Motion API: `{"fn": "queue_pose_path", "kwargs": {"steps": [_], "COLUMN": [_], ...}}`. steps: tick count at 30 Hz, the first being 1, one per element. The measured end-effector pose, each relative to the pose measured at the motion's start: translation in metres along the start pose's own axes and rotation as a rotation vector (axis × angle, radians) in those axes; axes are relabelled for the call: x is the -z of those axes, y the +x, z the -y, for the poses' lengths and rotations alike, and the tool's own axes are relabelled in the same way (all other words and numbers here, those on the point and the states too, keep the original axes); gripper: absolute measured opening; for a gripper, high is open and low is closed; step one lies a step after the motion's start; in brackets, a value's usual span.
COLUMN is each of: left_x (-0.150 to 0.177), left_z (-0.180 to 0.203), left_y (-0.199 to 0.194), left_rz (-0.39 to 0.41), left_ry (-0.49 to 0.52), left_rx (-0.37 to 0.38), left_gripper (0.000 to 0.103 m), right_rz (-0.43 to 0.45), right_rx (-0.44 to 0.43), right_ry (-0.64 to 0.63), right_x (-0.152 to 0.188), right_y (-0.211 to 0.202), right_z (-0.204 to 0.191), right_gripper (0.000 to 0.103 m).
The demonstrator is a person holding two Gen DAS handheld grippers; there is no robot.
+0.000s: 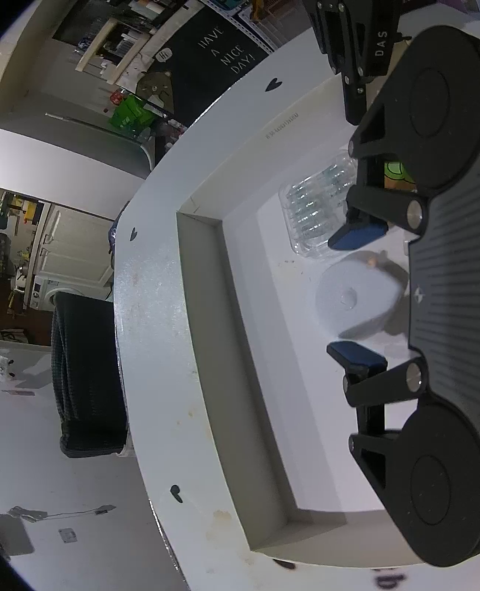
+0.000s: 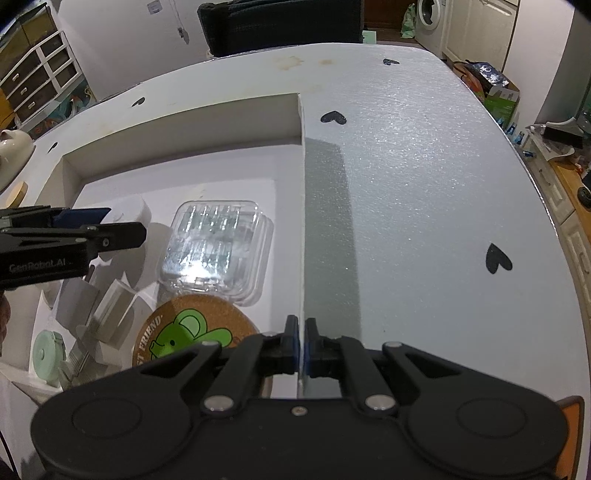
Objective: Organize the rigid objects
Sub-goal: 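Carry the white tape measure into the tray and open the left tool, then withdraw the open left tool and move it to the wooden coaster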
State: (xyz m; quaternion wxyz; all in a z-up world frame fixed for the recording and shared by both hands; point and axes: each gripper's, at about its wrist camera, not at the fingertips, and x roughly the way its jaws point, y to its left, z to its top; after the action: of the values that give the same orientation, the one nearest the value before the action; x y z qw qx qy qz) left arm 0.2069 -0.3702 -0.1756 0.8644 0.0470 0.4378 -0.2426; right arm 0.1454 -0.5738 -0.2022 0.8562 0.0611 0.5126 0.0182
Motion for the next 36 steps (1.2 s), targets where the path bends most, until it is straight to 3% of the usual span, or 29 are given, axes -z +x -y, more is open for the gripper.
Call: {"fn": "queue_pose_path", "kwargs": {"steps": [1,3,15,36], "left_x": [0.000,0.000,0.005,0.026], "left_z": [0.000,0.000,0.013,0.008], "left_y": [-0.001,-0.004,-0.022,-0.067], "left_rz": [0.000,0.007,0.003,0.068], "left_ry": [-0.001,0.000,0.030,0.010], "left_rx": [-0.001,0.001,0.037,0.051], "left_gripper": [0.075,0.081,0.102,0.103], "right_rz": [0.000,0.000,0.001,0.003], "right_rx": [0.000,-0.001,-0.001,0.001], "right_ry": [0.000,-0.001,-0.001,-0.012], "right_x": [0.000,0.000,0.000,0.000], "right_y": [0.000,-0.001,-0.001,-0.002], "right_z": [0.000,0.000,0.000,-0.002], "right_gripper": [0.005,0.005,0.005,0.005]}}
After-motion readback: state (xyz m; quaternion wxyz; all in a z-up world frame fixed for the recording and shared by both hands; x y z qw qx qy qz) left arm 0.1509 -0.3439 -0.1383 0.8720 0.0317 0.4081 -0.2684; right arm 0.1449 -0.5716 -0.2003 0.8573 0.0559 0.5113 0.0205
